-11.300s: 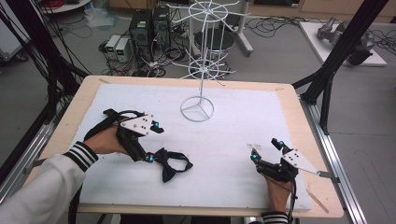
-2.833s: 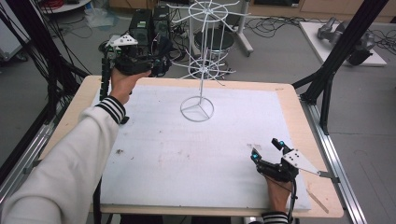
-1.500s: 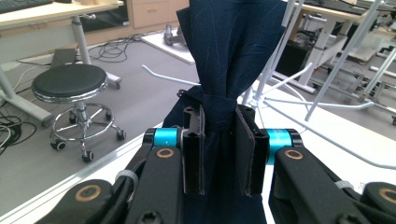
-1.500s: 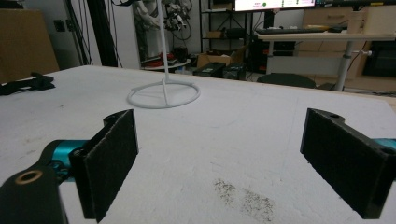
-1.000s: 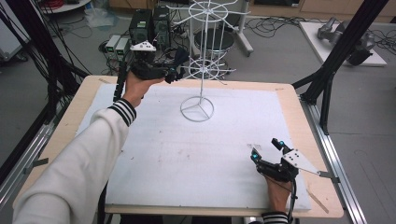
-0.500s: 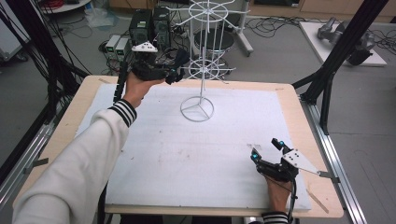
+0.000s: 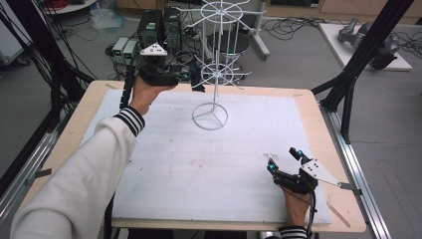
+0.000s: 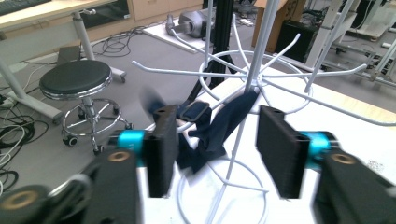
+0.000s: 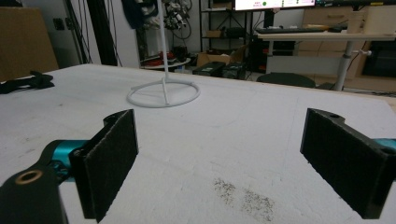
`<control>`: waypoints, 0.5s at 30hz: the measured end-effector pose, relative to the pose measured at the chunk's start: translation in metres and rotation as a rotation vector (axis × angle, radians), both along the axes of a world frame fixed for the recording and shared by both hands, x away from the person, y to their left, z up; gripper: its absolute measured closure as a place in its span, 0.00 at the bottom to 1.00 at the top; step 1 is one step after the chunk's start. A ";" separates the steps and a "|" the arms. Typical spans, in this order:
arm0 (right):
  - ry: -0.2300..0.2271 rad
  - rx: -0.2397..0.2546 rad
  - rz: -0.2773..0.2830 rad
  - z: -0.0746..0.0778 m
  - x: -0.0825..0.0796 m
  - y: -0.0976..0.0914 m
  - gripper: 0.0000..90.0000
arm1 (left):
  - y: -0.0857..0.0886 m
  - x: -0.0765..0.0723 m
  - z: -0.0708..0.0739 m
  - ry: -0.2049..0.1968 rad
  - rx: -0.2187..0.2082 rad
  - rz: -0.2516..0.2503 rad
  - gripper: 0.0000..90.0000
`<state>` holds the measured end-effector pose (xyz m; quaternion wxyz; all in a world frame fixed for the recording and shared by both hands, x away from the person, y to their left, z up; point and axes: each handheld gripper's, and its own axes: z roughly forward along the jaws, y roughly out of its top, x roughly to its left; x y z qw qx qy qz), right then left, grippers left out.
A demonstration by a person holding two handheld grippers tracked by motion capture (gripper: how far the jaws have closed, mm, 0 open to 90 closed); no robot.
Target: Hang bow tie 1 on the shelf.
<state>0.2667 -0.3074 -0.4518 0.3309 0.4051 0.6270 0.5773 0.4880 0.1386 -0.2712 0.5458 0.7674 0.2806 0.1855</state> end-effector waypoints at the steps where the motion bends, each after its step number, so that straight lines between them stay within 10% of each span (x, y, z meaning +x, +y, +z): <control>1: 0.000 -0.001 0.000 0.000 0.000 0.000 0.12 | 0.001 -0.001 0.001 -0.004 -0.007 0.000 0.45; 15: -0.003 0.002 -0.002 0.000 -0.001 0.000 0.12 | 0.048 -0.050 -0.016 -0.116 -0.096 0.005 0.23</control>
